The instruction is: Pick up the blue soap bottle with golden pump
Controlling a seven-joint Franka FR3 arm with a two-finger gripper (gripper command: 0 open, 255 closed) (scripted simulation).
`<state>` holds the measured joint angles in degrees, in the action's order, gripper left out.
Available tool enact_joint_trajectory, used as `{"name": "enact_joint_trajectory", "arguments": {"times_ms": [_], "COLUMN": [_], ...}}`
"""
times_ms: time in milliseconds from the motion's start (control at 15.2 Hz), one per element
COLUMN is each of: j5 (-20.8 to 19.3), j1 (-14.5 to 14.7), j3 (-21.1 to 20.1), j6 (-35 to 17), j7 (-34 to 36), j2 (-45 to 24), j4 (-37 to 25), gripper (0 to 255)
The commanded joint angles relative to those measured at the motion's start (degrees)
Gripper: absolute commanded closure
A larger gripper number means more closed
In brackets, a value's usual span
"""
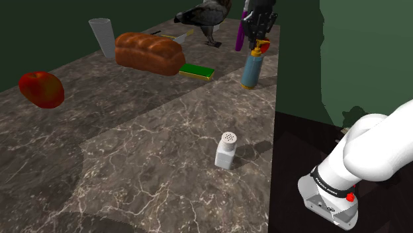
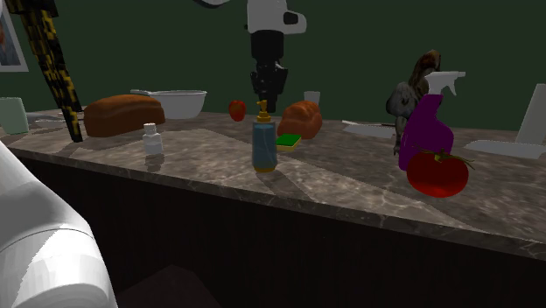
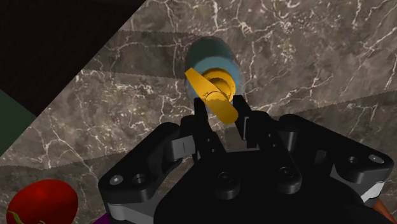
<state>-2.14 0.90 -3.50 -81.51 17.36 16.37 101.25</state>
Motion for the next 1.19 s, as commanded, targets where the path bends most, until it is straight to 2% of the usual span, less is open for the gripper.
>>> {"name": "enact_joint_trajectory", "arguments": {"times_ms": [0, 330, 1122], "j5": [0.02, 0.05, -0.28], "j1": [0.00, 0.05, 0.00], "j3": [0.00, -0.10, -0.30], "j6": [-0.01, -0.01, 10.02], "j7": [-0.01, 0.14, -0.10], "j2": [-0.02, -0.11, -4.65], "j4": [0.08, 0.00, -14.57], "gripper": [255, 255, 255]}}
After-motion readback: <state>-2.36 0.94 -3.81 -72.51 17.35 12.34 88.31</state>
